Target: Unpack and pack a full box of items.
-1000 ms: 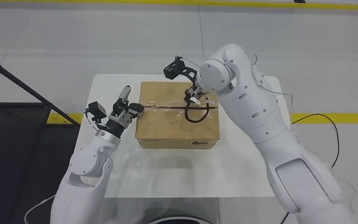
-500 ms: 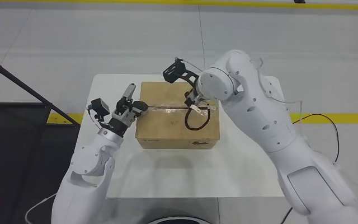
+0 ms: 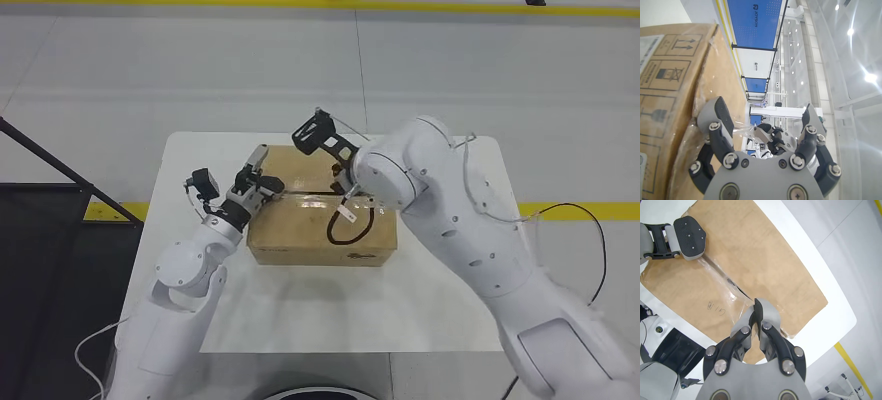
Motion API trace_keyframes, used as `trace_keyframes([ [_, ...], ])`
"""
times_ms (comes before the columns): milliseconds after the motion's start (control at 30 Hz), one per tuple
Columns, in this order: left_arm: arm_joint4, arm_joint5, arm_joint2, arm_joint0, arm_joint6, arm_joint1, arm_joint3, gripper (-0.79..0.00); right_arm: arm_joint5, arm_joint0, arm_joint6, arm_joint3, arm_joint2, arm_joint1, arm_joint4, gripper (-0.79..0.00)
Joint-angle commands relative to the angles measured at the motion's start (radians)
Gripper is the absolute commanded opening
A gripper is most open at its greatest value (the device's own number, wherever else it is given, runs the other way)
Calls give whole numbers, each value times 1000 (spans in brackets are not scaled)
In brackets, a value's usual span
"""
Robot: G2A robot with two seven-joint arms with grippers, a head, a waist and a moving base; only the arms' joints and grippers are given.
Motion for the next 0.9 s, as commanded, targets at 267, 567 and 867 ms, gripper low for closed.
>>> trace_keyframes([
  [267, 2, -2, 5, 1, 8, -2, 25, 0, 115, -33, -50, -65, -61, -12, -243, -785],
  [567, 3, 0, 3, 3, 5, -3, 32, 0, 214, -62, -73, -90, -94, -34, -419, -785],
  [867, 1, -2, -3, 4, -3, -3, 40, 0, 283, -100, -128, -95, -69, -57, -480, -785],
])
